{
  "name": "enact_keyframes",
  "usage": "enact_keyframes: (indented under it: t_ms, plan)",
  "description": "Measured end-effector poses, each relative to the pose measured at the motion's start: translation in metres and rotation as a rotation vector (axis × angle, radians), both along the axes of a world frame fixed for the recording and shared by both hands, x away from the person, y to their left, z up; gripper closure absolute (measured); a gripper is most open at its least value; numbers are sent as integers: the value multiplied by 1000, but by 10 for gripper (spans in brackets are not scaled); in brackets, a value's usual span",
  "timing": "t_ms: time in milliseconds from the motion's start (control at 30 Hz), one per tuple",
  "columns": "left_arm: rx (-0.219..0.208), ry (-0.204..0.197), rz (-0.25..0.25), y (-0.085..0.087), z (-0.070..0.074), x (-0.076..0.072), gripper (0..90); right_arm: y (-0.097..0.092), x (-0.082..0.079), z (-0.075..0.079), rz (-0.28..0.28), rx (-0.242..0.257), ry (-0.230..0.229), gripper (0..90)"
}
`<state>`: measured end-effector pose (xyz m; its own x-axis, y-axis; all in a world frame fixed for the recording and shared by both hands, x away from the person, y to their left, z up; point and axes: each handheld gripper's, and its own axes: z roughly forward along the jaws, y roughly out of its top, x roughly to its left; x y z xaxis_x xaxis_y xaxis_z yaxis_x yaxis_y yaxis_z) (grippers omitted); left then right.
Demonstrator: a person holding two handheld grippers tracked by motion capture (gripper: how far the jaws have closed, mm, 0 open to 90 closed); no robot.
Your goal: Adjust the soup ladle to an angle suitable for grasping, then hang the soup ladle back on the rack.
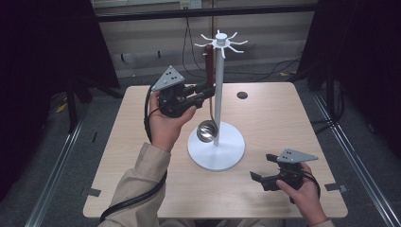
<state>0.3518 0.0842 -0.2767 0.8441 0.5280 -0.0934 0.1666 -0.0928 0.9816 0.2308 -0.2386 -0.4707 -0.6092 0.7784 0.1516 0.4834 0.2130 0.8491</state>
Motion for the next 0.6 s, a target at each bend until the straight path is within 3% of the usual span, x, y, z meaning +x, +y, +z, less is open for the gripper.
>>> enact_keyframes:
  t_ms: [233, 600]
  plan:
    - [-20, -3, -4, 2, 1, 0, 612, -1, -1, 0, 1, -6, 0, 53]
    - [-14, 3, 15, 4, -4, 1, 479, -2, -2, 0, -3, -8, -3, 53]
